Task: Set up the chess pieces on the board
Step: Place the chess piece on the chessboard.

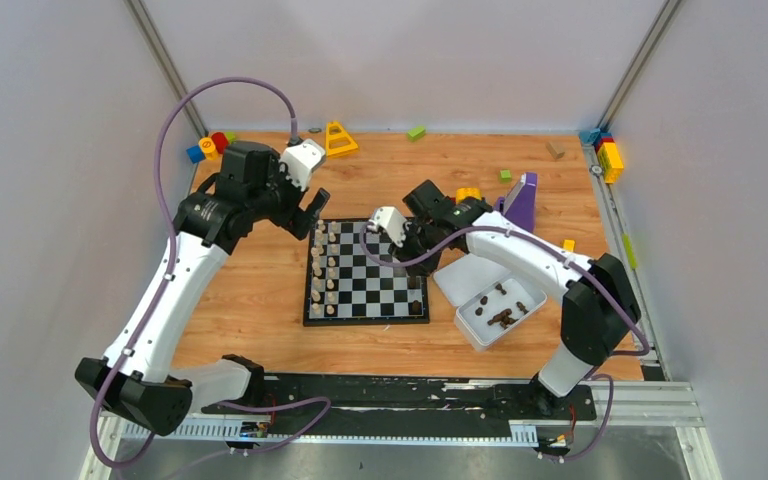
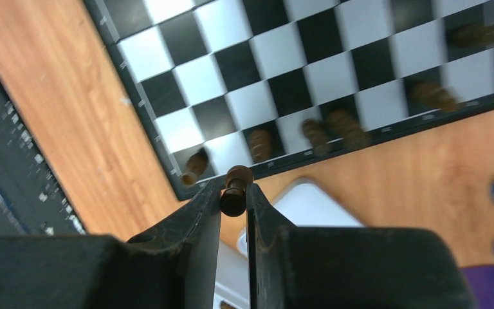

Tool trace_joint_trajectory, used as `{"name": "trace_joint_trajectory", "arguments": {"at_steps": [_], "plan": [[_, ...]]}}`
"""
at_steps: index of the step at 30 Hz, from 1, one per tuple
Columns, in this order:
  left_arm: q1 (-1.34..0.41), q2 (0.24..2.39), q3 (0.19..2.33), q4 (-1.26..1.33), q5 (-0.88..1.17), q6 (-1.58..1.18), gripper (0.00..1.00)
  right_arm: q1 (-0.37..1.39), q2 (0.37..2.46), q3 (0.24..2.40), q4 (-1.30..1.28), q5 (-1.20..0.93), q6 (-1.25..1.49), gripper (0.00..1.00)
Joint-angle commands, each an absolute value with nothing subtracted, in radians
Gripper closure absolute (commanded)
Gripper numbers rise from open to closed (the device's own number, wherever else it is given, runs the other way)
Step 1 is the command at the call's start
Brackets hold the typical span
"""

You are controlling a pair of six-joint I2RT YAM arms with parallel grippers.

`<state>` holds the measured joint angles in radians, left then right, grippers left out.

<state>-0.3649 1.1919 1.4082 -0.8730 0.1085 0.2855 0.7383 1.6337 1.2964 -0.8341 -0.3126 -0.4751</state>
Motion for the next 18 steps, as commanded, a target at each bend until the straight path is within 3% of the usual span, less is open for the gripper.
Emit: {"name": "trace_joint_trajectory", "arguments": {"at_steps": [1,18], "plan": [[-0.345,1.171,1.406,-0.82,0.136,0.256,0.0,0.72,1.704,1.459,-0.777,-0.174,-0.444,0.89],[-0.328,1.128,1.372,-0.795,0.148,0.252,0.0,0.554,2.065,1.861,-0.777,-0.129,-0.281,0.87]]}}
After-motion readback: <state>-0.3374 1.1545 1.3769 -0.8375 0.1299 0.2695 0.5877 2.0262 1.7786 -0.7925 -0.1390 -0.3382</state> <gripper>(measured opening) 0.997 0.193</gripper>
